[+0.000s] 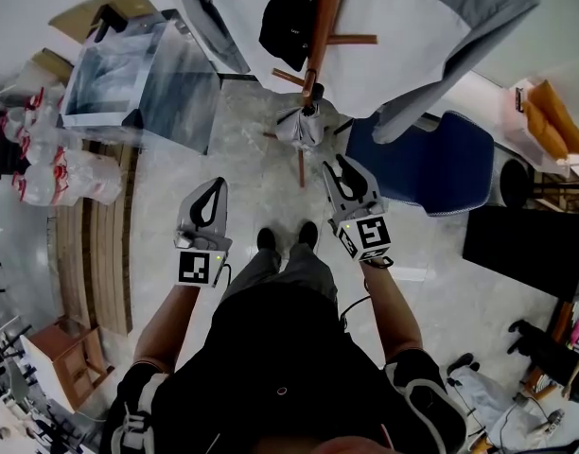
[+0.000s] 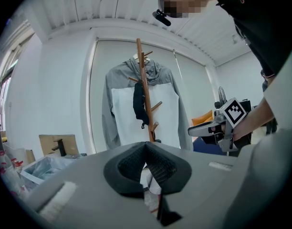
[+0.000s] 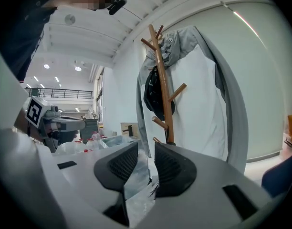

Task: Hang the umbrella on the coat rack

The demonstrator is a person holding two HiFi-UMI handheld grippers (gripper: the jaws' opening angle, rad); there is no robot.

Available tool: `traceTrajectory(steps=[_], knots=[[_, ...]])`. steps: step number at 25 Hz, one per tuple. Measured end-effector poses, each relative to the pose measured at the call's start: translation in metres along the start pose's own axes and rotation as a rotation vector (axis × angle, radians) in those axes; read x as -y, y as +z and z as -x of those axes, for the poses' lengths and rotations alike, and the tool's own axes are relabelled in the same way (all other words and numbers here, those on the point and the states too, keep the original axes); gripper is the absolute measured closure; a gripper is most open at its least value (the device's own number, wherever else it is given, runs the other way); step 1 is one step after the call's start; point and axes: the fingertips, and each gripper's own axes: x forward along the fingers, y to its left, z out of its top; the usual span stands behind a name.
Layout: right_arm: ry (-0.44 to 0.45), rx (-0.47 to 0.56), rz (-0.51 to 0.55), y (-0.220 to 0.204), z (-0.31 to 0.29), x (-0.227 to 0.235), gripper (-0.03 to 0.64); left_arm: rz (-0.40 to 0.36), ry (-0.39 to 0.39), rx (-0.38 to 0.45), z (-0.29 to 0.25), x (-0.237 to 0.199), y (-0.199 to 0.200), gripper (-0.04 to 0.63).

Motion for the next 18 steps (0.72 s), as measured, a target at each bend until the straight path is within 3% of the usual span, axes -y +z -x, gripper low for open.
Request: traceTrajectory(steps=[10,18], knots=[[-0.053,-0.003,0.032,0.027,0.023,0.001,0.597,-0.006,0.019,0.023,0.002,-0.001,0.019,0.595],[-0.1,-0.008,0.04,0.043,0.043,0.002,0.617,-0.003,0.032,0.034,0.005,0.001,0.032,0.595]])
